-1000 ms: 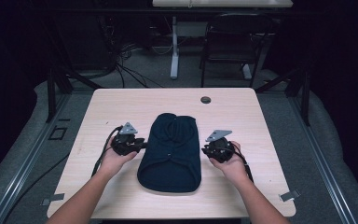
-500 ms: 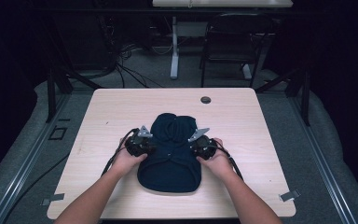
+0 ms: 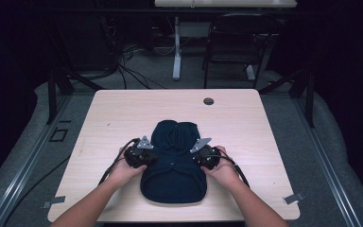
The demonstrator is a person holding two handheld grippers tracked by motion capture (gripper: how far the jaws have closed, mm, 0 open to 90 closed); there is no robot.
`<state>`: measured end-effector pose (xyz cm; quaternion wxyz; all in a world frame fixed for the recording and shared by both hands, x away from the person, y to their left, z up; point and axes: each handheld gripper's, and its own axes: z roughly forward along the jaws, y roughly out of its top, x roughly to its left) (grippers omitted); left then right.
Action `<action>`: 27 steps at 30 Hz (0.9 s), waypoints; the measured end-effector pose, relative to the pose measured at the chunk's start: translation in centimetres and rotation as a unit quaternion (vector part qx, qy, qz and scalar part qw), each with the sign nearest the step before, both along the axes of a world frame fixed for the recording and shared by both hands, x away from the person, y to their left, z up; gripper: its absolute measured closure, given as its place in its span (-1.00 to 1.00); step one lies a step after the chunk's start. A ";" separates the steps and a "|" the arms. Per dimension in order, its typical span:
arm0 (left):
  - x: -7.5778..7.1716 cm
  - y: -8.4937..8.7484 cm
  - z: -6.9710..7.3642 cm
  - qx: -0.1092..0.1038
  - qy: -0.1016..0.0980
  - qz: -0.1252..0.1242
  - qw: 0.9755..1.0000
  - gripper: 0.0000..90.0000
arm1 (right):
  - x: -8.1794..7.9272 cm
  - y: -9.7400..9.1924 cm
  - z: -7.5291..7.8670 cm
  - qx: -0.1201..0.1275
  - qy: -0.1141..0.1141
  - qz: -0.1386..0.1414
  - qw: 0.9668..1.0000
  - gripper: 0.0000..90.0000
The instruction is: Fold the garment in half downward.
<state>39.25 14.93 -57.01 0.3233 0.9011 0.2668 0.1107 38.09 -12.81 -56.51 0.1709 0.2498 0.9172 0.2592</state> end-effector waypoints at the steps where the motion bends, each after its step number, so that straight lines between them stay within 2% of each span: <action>1: -0.2 0.0 0.0 0.001 0.002 -0.003 1.000 0.88 | -0.2 -0.1 0.0 0.001 0.002 0.002 1.000 0.99; 9: -1.7 0.4 -0.1 -0.014 0.010 -0.013 1.000 0.89 | -1.9 -0.7 0.0 0.004 0.003 0.023 1.000 1.00; 16: -2.9 0.6 -0.3 -0.029 0.016 -0.021 0.999 0.89 | -2.9 -1.2 0.0 0.011 0.009 0.022 1.000 1.00; 20: -3.6 0.7 -0.3 -0.033 0.019 -0.027 0.999 0.89 | -3.4 -1.3 0.1 0.001 0.007 0.031 1.000 1.00; 27: -4.2 0.7 -0.3 -0.034 0.027 -0.035 0.998 0.89 | -4.0 -1.5 0.0 0.012 0.017 0.031 0.999 0.99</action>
